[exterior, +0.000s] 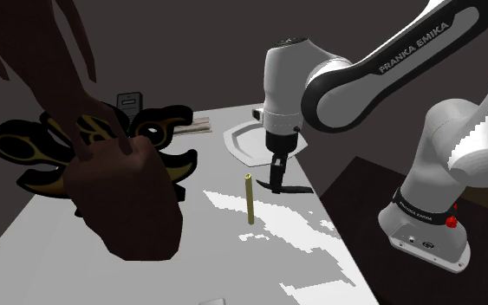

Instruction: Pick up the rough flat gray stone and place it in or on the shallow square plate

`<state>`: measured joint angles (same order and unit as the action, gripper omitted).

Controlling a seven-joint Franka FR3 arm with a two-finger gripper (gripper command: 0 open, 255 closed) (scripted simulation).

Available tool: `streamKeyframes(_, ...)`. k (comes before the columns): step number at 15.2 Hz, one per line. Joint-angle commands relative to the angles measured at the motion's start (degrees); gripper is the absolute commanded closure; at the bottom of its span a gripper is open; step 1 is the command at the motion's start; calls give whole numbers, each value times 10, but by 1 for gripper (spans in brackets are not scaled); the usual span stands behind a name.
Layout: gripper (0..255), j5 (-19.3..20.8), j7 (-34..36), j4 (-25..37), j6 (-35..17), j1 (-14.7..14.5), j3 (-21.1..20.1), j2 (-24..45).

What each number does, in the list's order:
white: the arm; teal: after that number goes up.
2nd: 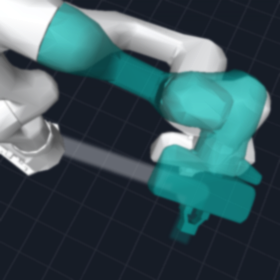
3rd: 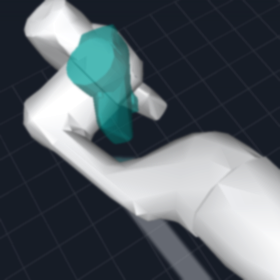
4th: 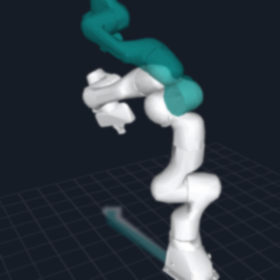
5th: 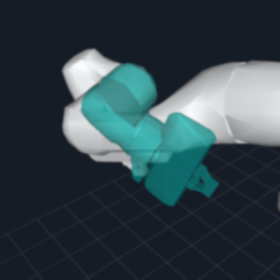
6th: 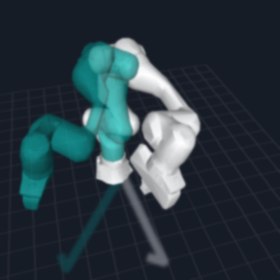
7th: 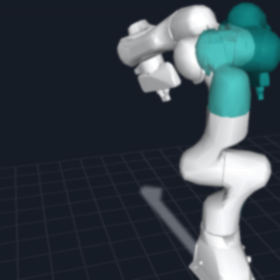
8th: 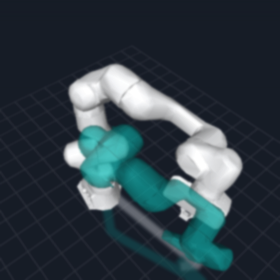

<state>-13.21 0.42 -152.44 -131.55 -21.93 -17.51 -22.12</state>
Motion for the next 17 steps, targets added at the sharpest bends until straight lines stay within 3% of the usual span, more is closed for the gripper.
streamKeyframes(1,0,0,0,0,0,0,0,0)
streamKeyframes(2,0,0,0,0,0,0,0,0)
streamKeyframes(3,255,0,0,0,0,0,0,0)
streamKeyframes(12,255,0,0,0,0,0,0,0)
streamKeyframes(17,255,2,1,21,47,0,6,-26)
